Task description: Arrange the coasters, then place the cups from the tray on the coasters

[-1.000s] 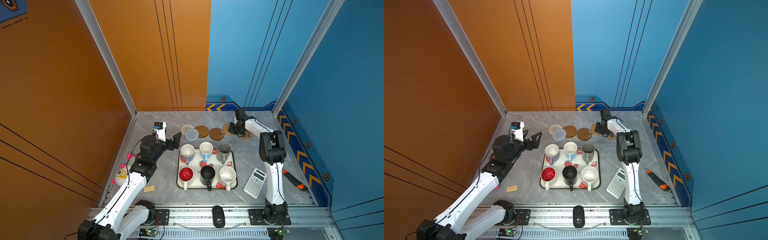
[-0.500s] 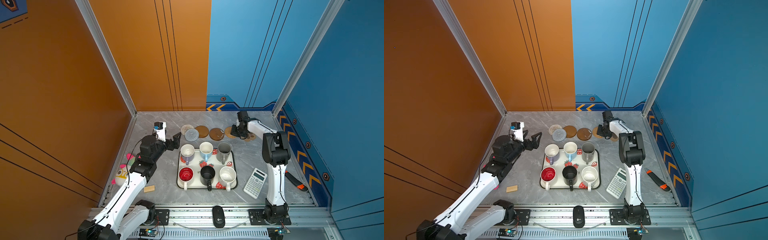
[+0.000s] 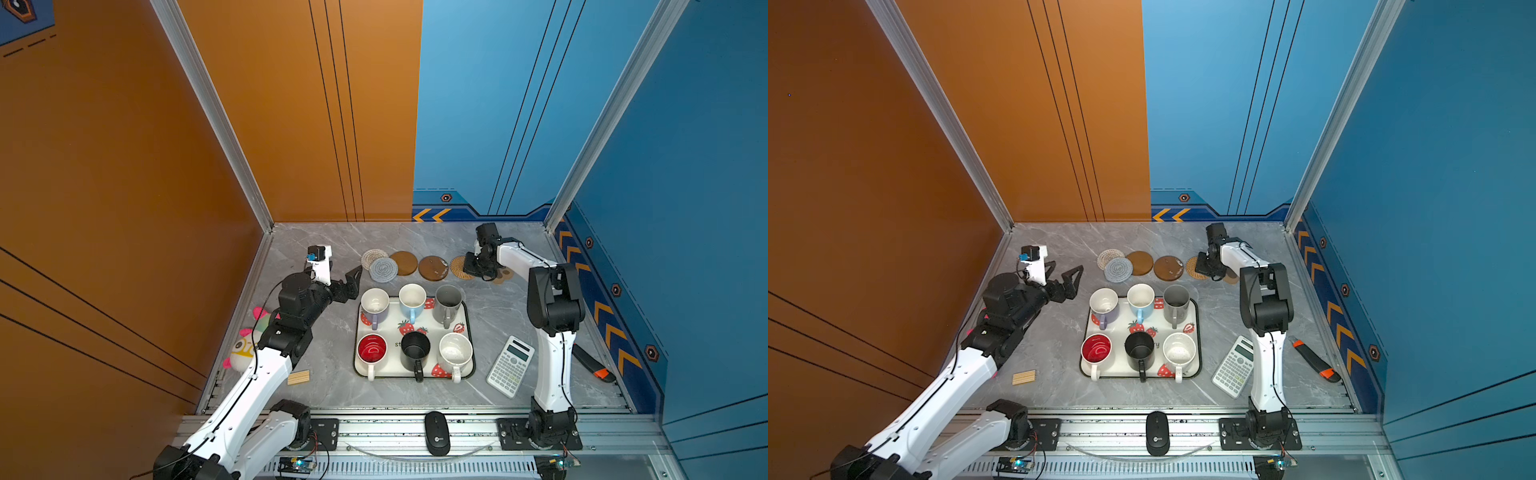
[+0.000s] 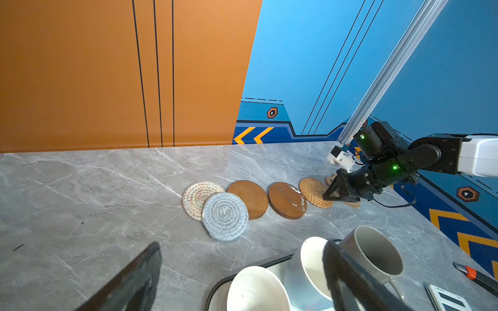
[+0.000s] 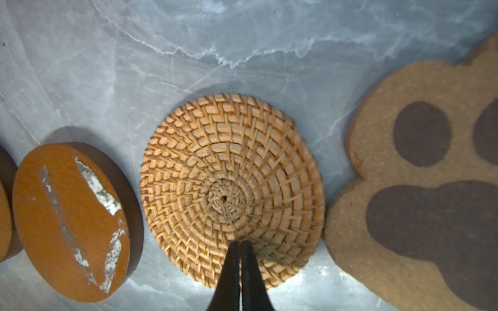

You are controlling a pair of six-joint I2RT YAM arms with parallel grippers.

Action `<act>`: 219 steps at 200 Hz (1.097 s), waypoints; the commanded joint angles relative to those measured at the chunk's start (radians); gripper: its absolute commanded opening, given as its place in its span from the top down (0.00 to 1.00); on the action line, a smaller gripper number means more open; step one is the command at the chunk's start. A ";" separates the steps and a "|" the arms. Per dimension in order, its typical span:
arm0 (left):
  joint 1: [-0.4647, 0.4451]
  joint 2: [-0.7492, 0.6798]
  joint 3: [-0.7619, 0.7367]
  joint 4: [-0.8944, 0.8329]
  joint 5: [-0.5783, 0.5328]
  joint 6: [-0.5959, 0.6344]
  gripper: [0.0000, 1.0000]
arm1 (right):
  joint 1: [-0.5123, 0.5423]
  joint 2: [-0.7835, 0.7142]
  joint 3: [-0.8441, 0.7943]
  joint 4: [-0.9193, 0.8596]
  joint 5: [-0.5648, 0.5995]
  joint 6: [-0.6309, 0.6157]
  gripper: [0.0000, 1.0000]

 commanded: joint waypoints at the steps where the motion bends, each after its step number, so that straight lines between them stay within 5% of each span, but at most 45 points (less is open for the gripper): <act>1: -0.009 -0.016 -0.013 0.014 -0.004 0.017 0.06 | -0.010 -0.061 0.007 -0.060 -0.001 -0.021 1.00; 59: -0.012 -0.022 -0.019 0.024 -0.004 0.012 0.06 | -0.033 -0.224 -0.004 -0.060 -0.020 -0.019 1.00; 157: -0.014 0.005 -0.022 0.034 -0.041 0.000 0.07 | -0.120 -0.538 -0.319 -0.036 0.046 -0.025 0.99; 219: -0.017 0.252 0.244 -0.190 -0.021 -0.004 0.10 | -0.068 -0.631 -0.426 0.107 0.074 0.064 0.87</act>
